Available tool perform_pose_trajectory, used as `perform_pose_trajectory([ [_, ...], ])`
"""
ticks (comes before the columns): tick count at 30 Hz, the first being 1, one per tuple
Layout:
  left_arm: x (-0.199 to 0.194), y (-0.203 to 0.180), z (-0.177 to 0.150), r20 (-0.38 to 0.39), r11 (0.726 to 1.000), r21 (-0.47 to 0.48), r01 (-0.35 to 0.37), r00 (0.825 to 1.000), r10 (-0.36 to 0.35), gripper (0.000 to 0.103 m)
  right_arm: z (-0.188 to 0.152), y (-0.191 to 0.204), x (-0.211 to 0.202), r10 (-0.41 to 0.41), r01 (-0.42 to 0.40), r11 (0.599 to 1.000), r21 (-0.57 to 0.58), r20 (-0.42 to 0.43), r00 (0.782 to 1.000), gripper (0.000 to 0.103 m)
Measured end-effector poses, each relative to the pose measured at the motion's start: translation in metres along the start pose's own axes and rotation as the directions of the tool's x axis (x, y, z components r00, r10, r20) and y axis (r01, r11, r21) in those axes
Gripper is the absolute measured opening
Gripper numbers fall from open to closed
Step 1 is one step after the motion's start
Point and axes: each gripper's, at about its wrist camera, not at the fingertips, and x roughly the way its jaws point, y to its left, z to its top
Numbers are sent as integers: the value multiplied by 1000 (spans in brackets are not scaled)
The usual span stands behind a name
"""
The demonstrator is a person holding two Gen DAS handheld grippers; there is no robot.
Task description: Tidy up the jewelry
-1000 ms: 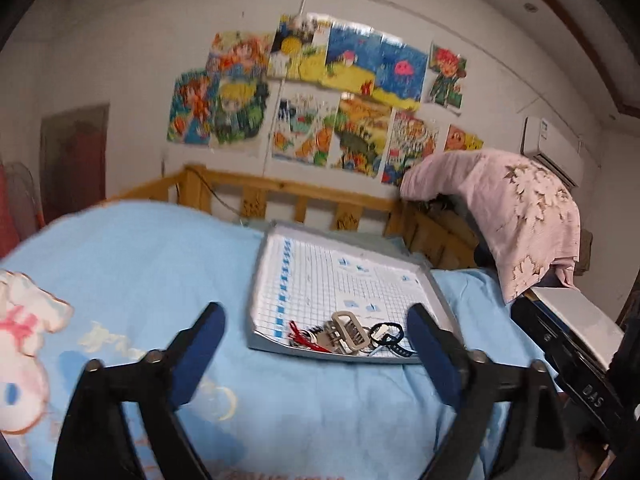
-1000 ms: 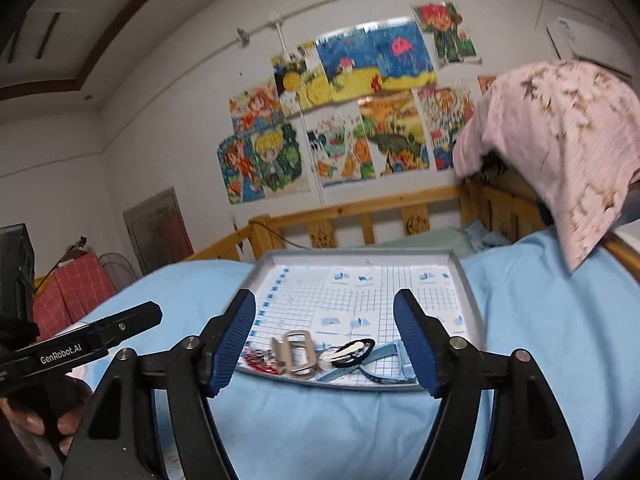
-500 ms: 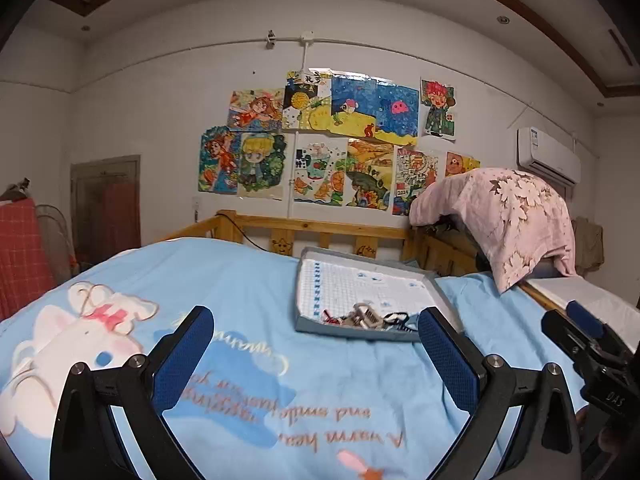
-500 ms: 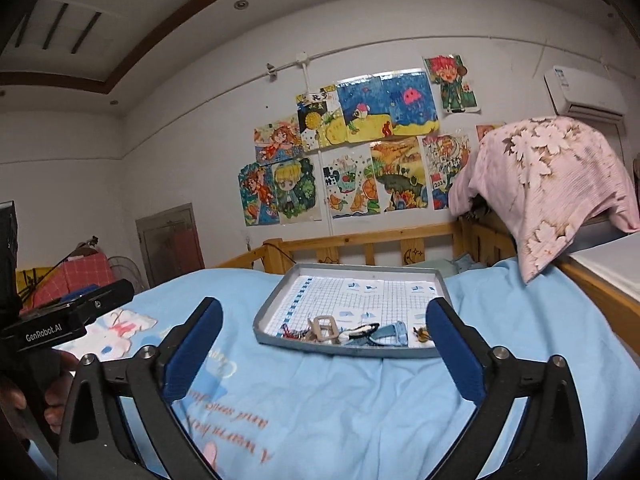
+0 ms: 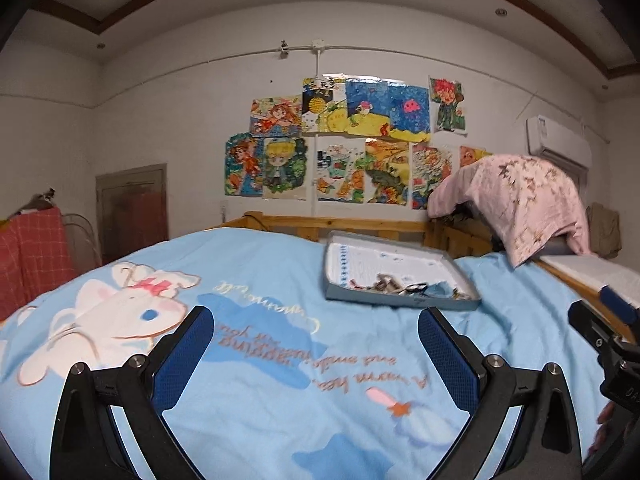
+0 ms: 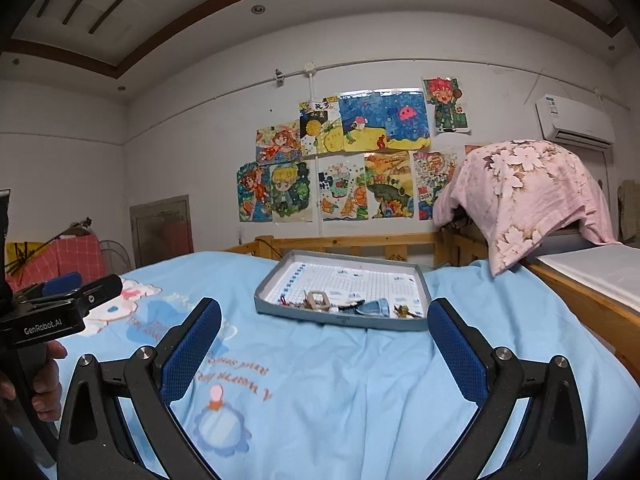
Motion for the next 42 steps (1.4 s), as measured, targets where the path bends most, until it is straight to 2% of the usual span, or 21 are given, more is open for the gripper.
perform_pose_trajectory([
  [5, -5, 3, -19, -9, 999, 16, -52, 999, 52, 103, -15, 2, -11, -85, 85, 996, -18, -7, 996, 101],
  [13, 4, 8, -29, -59, 999, -38, -5, 998, 3, 103, -31, -3, 3, -162, 157, 986, -53, -94, 982, 101],
  [19, 4, 4, -35, -67, 1000, -17, -19, 998, 18, 103, -35, 0, 9, -197, 187, 979, -85, -118, 973, 101],
  [42, 6, -3, -39, -79, 1000, 10, -17, 997, 18, 103, -31, -4, -4, -191, 189, 981, -47, -60, 980, 101],
])
